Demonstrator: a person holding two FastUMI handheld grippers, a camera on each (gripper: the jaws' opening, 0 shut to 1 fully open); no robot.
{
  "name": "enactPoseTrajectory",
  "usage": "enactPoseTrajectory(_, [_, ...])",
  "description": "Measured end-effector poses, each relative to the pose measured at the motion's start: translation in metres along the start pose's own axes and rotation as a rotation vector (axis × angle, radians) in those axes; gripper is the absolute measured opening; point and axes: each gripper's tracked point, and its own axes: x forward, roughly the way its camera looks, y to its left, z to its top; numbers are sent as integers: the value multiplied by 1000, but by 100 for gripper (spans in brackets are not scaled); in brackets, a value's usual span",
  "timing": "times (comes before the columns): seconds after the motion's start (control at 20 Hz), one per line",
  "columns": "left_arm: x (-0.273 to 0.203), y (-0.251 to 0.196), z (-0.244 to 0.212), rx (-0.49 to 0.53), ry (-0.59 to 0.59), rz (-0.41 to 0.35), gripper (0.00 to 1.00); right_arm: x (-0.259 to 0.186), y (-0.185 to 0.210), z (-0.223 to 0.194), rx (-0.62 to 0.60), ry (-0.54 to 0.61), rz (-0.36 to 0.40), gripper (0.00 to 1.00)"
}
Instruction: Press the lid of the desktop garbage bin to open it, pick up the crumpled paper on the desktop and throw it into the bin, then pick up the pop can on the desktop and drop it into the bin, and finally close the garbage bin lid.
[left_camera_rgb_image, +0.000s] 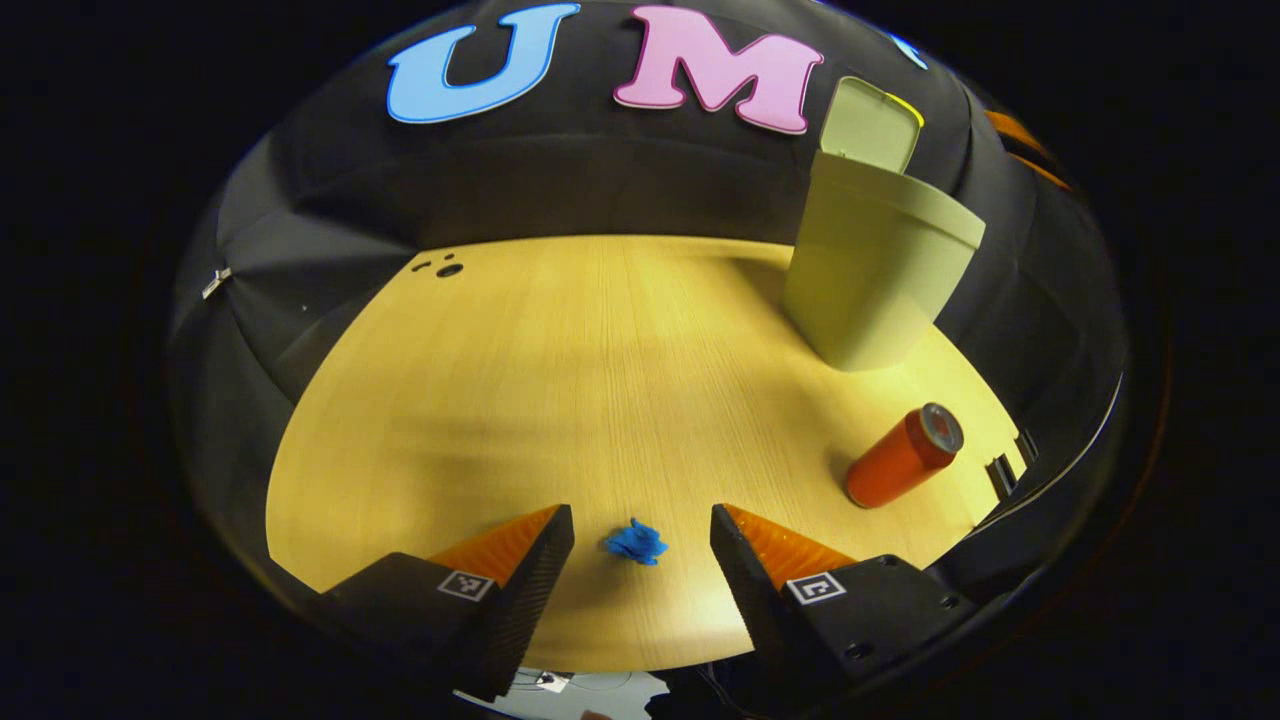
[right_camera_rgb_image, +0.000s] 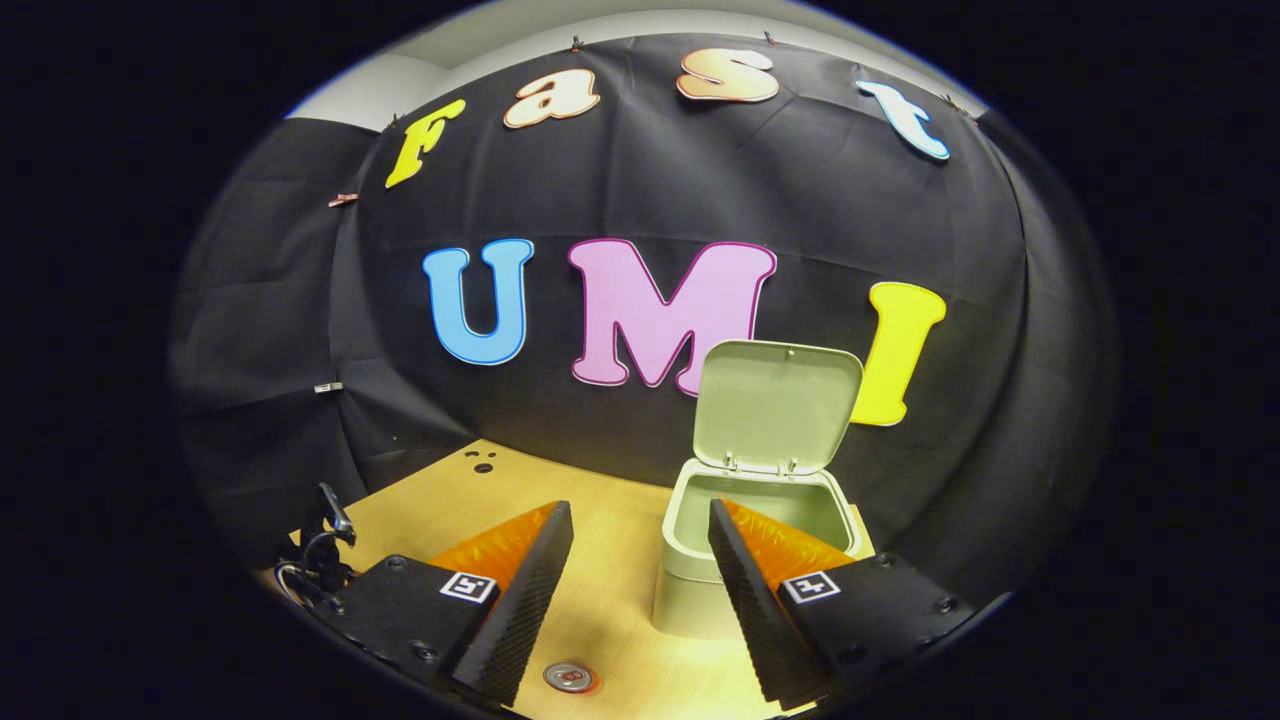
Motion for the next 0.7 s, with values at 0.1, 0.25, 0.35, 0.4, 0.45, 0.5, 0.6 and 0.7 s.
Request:
enactPoseTrajectory(0.1, [8,0,-8,12,22,-2,90,-3,-5,-3,4,8,-15,88])
enactPoseTrajectory(0.25, [21,0,-20,34,52,-2,87,-7,-11,-8,18,26,-35,88])
enactPoseTrajectory(0.35, [31,2,-27,45,74,2,84,-9,-16,-11,23,36,-49,88])
enactPoseTrajectory(0.4, [34,2,-28,52,81,3,83,-10,-18,-12,23,42,-55,88])
enactPoseTrajectory(0.45, [38,1,-30,59,86,3,81,-12,-20,-13,21,47,-62,88])
enactPoseTrajectory(0.5, [41,1,-31,65,92,5,81,-14,-23,-14,19,51,-70,88])
enactPoseTrajectory(0.6, [45,2,-35,71,108,6,77,-16,-26,-15,17,58,-79,88])
enactPoseTrajectory(0.7, [48,5,-35,70,122,10,72,-14,-27,-17,16,64,-80,88])
